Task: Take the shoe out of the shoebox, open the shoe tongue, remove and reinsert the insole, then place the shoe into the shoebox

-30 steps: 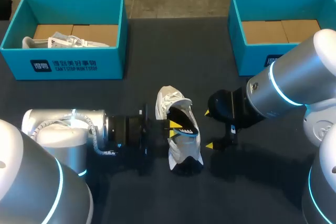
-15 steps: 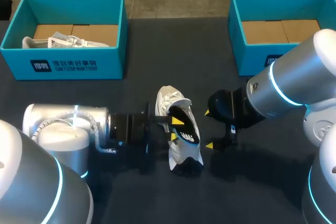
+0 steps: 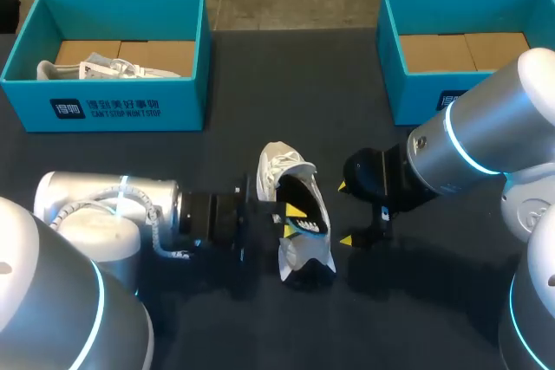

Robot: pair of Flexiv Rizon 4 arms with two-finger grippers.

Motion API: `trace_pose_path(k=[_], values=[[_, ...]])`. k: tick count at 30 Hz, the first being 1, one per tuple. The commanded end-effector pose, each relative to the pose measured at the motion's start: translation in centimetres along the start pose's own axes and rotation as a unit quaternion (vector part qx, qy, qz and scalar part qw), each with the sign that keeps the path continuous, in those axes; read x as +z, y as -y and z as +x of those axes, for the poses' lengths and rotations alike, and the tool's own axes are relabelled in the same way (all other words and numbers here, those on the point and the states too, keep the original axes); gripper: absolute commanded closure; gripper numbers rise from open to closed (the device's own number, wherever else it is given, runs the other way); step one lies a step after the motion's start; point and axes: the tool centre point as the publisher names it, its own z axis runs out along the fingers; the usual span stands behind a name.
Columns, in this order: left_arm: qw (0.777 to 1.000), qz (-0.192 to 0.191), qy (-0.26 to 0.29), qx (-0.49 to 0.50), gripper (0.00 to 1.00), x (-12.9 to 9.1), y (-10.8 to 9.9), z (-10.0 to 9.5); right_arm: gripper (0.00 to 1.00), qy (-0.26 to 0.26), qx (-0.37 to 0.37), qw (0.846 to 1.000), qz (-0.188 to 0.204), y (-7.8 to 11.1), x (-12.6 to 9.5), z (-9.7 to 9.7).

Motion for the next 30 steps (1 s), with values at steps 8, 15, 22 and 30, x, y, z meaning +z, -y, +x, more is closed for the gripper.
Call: trace_pose_path(k=[8, 15, 22, 30], values=[[1.000, -0.007, -0.003, 0.011, 1.00, 1.1, -1.5, -0.2, 0.00, 0.001, 0.000, 1.000, 0.000, 0.0, 0.1, 0.1], [0.999, -0.025, -0.004, 0.026, 1.00, 1.1, -3.0, -0.5, 0.00, 0.001, 0.000, 1.000, 0.000, 0.0, 0.1, 0.1], [0.999, -0.031, 0.007, 0.022, 0.87, 0.9, -3.1, -0.9, 0.00, 0.001, 0.000, 1.000, 0.000, 0.0, 0.1, 0.1], [0.999, -0.013, 0.016, 0.026, 0.63, 0.6, -0.9, -1.4, 0.00, 0.001, 0.000, 1.000, 0.000, 0.0, 0.1, 0.1]])
